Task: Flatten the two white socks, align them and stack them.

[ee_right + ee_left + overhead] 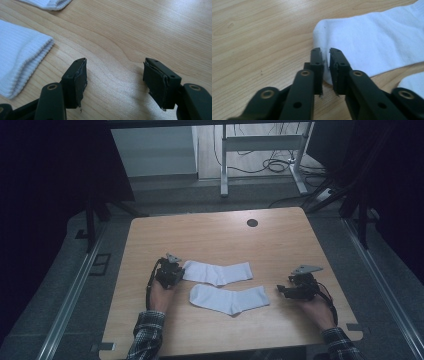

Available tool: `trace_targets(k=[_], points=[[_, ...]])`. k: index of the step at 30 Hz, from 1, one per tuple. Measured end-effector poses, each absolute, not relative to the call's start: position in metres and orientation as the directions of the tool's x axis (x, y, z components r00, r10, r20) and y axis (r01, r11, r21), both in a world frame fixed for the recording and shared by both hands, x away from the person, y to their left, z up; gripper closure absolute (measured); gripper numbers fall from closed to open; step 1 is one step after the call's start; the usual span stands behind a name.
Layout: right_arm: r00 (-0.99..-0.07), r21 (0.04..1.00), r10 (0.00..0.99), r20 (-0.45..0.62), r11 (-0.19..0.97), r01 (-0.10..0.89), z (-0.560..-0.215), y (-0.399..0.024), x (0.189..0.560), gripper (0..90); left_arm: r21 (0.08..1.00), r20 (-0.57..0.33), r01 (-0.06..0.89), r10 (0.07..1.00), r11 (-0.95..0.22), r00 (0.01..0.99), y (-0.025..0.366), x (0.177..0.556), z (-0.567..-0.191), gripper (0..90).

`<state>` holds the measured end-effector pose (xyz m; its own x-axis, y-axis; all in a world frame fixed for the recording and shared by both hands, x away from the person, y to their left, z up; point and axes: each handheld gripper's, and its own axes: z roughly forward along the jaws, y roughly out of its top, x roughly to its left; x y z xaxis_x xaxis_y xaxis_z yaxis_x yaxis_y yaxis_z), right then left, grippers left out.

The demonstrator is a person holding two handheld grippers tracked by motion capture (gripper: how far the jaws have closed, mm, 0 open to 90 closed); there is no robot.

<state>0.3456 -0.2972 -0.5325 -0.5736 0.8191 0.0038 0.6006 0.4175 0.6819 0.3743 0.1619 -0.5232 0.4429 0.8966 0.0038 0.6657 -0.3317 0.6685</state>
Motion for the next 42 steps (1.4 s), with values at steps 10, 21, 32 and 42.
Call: trace_targets(k=[10, 21, 32, 42], points=[[-0.579, 0.664, 0.812, 0.071, 0.395, 0.635, -0.518, -0.284, 0.352, 41.4, 0.743, -0.011, 0.613, 0.911, -0.268, 0.412, 0.178, 0.370, -0.510, 53.1], [-0.605, 0.680, 0.790, 0.095, 0.392, 0.619, -0.507, -0.248, 0.370, 48.6, 0.743, -0.027, 0.617, 0.909, -0.260, 0.416, 0.177, 0.374, -0.518, 51.9], [-0.604, 0.679, 0.788, 0.124, 0.376, 0.630, -0.510, -0.203, 0.396, 60.1, 0.740, -0.054, 0.630, 0.912, -0.236, 0.406, 0.179, 0.379, -0.527, 56.7], [-0.592, 0.646, 0.801, 0.086, 0.407, 0.646, -0.526, -0.186, 0.409, 59.9, 0.715, -0.063, 0.655, 0.910, -0.245, 0.410, 0.178, 0.382, -0.534, 63.6]])
